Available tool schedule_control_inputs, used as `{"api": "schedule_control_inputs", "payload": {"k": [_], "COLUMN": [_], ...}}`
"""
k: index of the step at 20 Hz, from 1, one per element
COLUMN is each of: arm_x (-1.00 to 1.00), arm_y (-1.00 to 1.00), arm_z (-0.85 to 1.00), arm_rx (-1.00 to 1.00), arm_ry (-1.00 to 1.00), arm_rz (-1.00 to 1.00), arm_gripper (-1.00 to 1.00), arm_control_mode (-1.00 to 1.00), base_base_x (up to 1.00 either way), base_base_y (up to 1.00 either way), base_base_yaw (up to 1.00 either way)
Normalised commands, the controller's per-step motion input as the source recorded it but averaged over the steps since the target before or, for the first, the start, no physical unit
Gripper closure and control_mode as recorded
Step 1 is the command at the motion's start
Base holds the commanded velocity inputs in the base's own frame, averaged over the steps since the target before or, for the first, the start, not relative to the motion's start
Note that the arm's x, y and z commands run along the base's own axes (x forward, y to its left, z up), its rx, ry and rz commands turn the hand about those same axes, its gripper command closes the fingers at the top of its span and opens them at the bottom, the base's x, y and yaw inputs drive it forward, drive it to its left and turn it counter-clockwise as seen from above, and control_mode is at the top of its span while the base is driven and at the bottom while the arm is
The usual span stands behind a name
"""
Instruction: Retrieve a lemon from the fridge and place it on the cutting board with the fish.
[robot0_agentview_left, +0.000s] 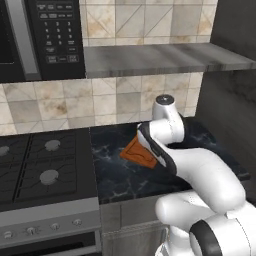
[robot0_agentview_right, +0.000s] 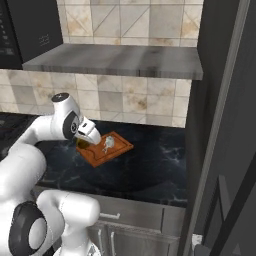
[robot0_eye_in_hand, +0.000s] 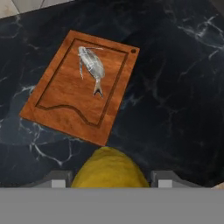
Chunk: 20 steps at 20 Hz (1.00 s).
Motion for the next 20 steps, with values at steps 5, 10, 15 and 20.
{"api": "schedule_control_inputs", "payload": {"k": [5,10,15,20], "arm_x": [0.58,0.46,0.32,0.37], "arm_y": [0.00,0.07,0.19,0.10], "arm_z": [-0.20,-0.34,-0.26,-0.31], "arm_rx": [0.12,0.04,0.00,0.00], "arm_ry": [0.15,0.12,0.00,0.00], "arm_rz": [0.00,-0.02,-0.07,-0.10], "arm_gripper": [1.00,1.00,1.00,1.00], "arm_control_mode": [-1.00,-1.00,-1.00,-1.00], "base_base_x": [0.00,0.00,0.00,0.00], "base_base_y": [0.00,0.00,0.00,0.00], "base_base_yaw": [0.00,0.00,0.00,0.00]}}
